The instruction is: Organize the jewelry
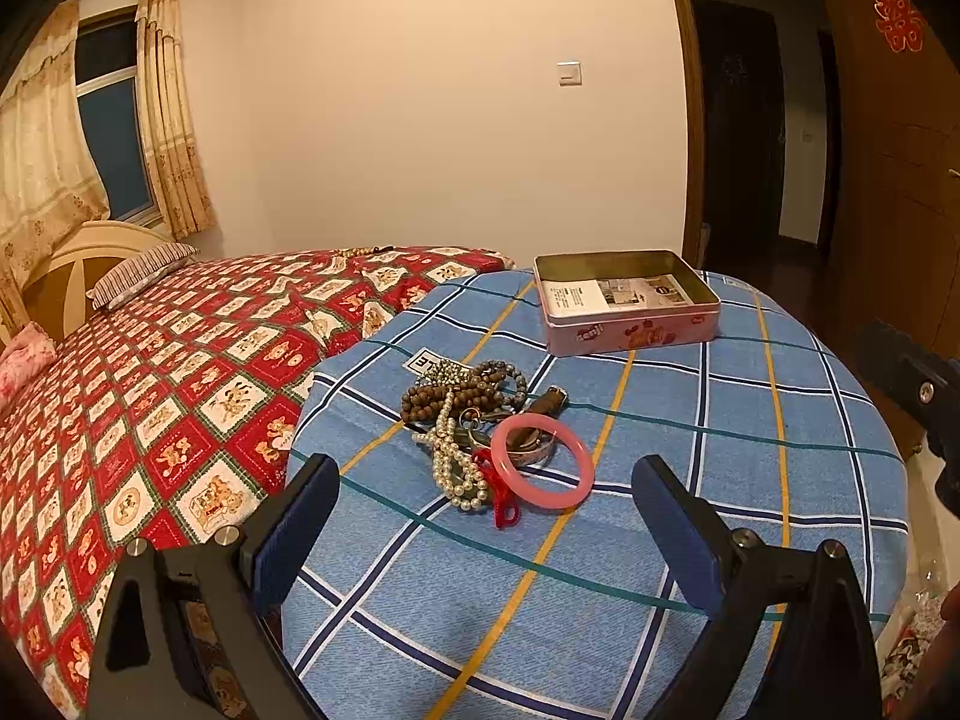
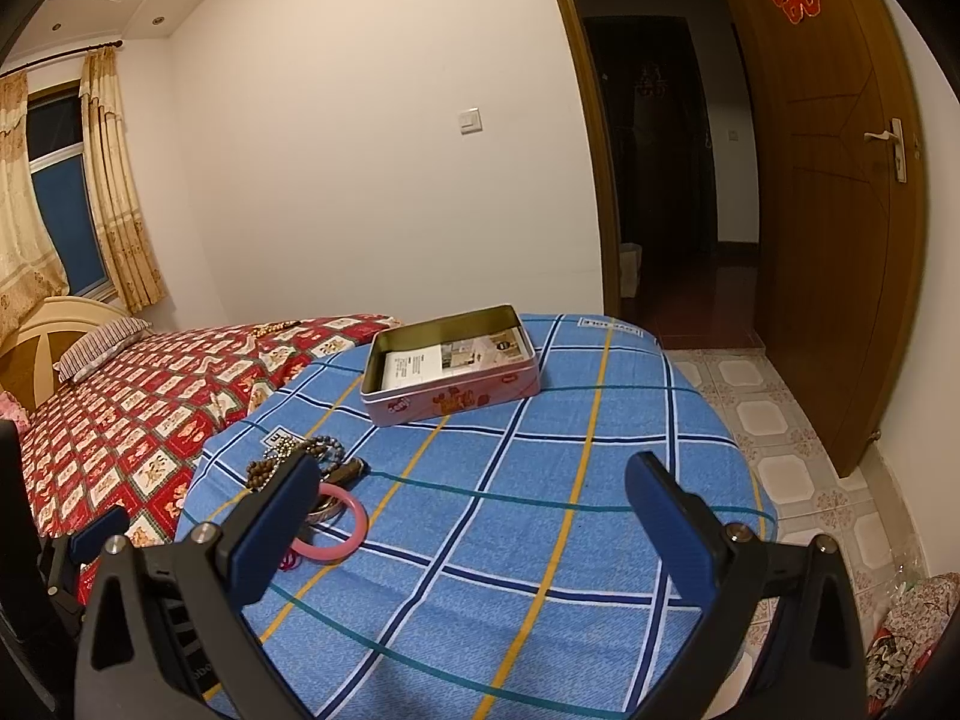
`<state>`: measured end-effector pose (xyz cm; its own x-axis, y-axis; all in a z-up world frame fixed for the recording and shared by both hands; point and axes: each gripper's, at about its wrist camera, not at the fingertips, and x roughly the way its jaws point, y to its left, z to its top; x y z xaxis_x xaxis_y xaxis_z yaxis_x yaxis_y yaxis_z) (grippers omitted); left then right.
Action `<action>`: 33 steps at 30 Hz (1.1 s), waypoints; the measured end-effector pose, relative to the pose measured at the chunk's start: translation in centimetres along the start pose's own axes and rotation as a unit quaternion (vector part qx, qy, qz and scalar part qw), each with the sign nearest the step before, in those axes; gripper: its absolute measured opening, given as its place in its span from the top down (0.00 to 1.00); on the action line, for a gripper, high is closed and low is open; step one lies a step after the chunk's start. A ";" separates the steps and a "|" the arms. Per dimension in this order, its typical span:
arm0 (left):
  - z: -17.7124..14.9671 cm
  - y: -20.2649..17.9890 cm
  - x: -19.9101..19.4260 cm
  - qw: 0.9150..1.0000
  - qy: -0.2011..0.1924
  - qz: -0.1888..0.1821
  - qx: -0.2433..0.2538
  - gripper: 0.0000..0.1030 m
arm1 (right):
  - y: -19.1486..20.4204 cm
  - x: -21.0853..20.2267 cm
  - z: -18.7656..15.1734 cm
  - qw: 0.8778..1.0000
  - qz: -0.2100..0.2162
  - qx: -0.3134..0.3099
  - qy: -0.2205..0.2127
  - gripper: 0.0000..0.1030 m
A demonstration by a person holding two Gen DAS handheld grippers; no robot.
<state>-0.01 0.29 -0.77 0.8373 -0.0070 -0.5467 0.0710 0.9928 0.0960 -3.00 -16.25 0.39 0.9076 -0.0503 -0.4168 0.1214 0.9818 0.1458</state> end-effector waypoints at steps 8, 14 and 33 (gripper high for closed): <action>0.2 0.1 1.6 1.000 0.015 0.001 0.000 0.05 | 0.2 0.9 -0.1 1.000 0.006 -0.001 0.005 0.00; 0.1 0.5 4.1 0.999 0.043 0.010 -0.001 0.05 | 0.5 2.5 -0.1 0.999 0.028 0.000 0.020 0.00; -0.8 10.4 10.0 0.996 0.080 0.011 -0.049 0.05 | 3.1 14.3 -3.5 0.941 0.250 -0.001 0.231 0.16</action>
<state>8.64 10.60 -5.92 0.7411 0.0263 -0.6708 -0.0060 0.9995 0.0325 8.96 -13.34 -8.27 0.5806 0.5011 -0.6417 -0.2746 0.8625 0.4250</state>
